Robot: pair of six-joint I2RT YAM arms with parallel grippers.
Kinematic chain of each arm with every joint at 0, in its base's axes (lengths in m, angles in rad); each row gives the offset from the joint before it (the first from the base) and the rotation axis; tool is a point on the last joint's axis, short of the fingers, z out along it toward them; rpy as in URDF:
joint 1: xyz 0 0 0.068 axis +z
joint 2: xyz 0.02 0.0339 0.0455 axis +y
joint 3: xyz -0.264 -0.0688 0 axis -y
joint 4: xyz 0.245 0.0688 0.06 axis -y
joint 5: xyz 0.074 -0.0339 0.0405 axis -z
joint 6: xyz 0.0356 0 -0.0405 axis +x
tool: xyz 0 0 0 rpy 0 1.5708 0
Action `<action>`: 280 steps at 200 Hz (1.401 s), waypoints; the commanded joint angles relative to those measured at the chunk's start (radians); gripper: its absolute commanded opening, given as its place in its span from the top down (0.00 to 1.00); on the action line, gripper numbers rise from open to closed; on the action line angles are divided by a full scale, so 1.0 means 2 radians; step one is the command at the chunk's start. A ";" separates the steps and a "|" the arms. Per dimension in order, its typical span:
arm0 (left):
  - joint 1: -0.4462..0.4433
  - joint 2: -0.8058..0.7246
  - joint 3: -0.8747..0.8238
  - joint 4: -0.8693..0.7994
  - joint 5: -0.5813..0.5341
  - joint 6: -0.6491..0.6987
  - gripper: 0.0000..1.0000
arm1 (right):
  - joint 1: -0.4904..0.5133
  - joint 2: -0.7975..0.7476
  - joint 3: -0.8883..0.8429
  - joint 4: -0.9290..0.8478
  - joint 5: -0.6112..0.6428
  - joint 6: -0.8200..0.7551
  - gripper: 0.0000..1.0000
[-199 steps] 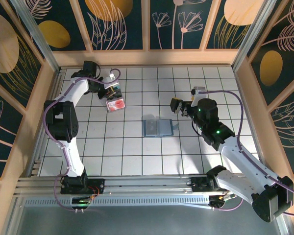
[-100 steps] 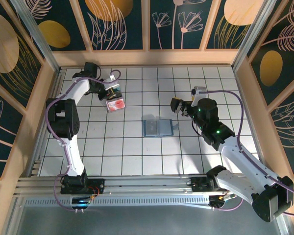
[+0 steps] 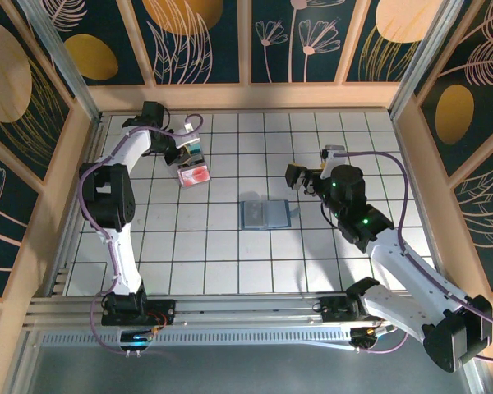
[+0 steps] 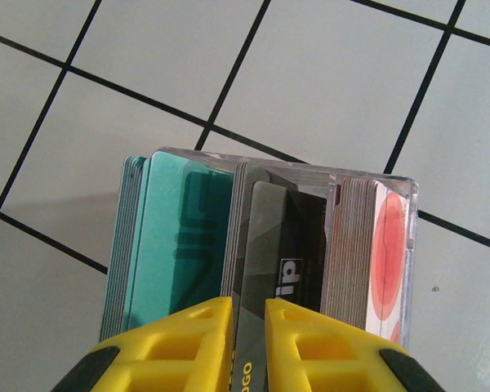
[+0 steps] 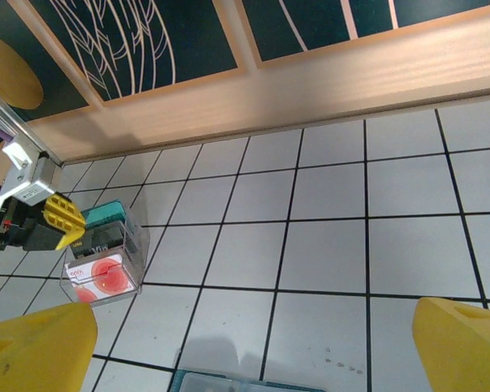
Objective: Take the credit cards out of the card holder
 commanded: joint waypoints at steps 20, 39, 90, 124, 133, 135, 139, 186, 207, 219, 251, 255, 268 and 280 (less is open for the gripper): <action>0.004 0.006 0.025 -0.029 0.017 -0.006 0.83 | 0.005 0.002 0.010 0.007 0.011 0.005 0.01; 0.004 -0.007 0.024 -0.029 0.026 -0.013 0.83 | 0.005 0.003 0.009 0.006 0.020 0.009 0.01; 0.004 -0.076 -0.020 0.012 0.048 -0.064 0.81 | 0.011 0.015 0.005 0.000 0.030 0.022 0.01; 0.003 -0.147 -0.089 0.089 0.060 -0.130 0.70 | 0.031 0.050 0.013 -0.022 0.035 0.040 0.01; 0.002 -0.167 -0.112 0.116 0.060 -0.154 0.63 | 0.038 0.065 0.017 -0.030 0.038 0.045 0.01; 0.002 -0.171 -0.116 0.122 0.059 -0.161 0.61 | 0.039 0.067 0.018 -0.032 0.039 0.046 0.02; 0.002 -0.181 -0.126 0.135 0.059 -0.173 0.58 | 0.042 0.072 0.020 -0.036 0.040 0.048 0.02; -0.002 -0.301 -0.262 0.299 0.035 -0.355 0.05 | 0.080 0.132 0.055 -0.096 0.065 0.080 0.24; -0.008 -0.349 -0.323 0.375 0.000 -0.437 0.01 | 0.093 0.150 0.062 -0.112 0.061 0.093 0.31; -0.016 -0.373 -0.353 0.406 -0.024 -0.478 0.01 | 0.102 0.159 0.062 -0.115 0.058 0.100 0.34; -0.058 -0.425 -0.420 0.443 -0.147 -0.559 0.01 | 0.128 0.191 0.062 -0.120 0.046 0.117 0.38; -0.063 -0.430 -0.428 0.445 -0.159 -0.568 0.01 | 0.131 0.196 0.063 -0.120 0.044 0.119 0.39; -0.076 -0.448 -0.456 0.457 -0.196 -0.602 0.01 | 0.143 0.215 0.068 -0.125 0.043 0.122 0.41; -0.085 -0.465 -0.482 0.465 -0.224 -0.626 0.01 | 0.155 0.231 0.073 -0.128 0.044 0.122 0.43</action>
